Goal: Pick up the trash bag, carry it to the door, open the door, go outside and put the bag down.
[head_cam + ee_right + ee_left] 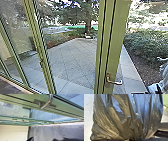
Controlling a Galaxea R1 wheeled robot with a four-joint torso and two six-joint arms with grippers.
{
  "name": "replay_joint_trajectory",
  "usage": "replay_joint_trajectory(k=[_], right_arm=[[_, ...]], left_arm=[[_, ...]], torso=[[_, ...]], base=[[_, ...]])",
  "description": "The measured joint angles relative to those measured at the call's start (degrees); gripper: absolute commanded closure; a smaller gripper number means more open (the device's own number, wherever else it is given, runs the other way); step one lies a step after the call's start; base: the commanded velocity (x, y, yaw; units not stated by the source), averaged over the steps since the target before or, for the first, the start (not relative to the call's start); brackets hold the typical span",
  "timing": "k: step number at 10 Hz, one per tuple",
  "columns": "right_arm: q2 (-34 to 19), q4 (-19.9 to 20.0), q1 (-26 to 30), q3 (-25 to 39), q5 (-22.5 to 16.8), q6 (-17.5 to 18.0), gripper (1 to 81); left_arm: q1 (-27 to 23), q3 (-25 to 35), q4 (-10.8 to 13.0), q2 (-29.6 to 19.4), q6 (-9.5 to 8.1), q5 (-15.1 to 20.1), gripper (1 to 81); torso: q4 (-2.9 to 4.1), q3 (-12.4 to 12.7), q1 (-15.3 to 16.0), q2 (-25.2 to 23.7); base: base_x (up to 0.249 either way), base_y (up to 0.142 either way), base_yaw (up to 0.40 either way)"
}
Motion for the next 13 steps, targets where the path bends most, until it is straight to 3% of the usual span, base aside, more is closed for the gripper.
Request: replay_joint_trajectory(k=[10, 13], right_arm=[[11.8, 21.0, 7.0, -14.9, -1.7, 0.1, 1.0], [15.3, 23.2, 6.9, -19.6, -1.7, 0.2, 1.0]], left_arm=[[0.0, -0.9, -1.0, 0.6, 0.0, 0.0, 81.1], [0.0, -1.2, -1.1, 0.9, -0.01, -0.1, 81.1]], torso=[[0.0, 0.0, 0.1, 0.1], [0.0, -0.1, 0.1, 0.1]], base=[[0.0, 0.0, 0.0], [0.0, 0.0, 0.0]])
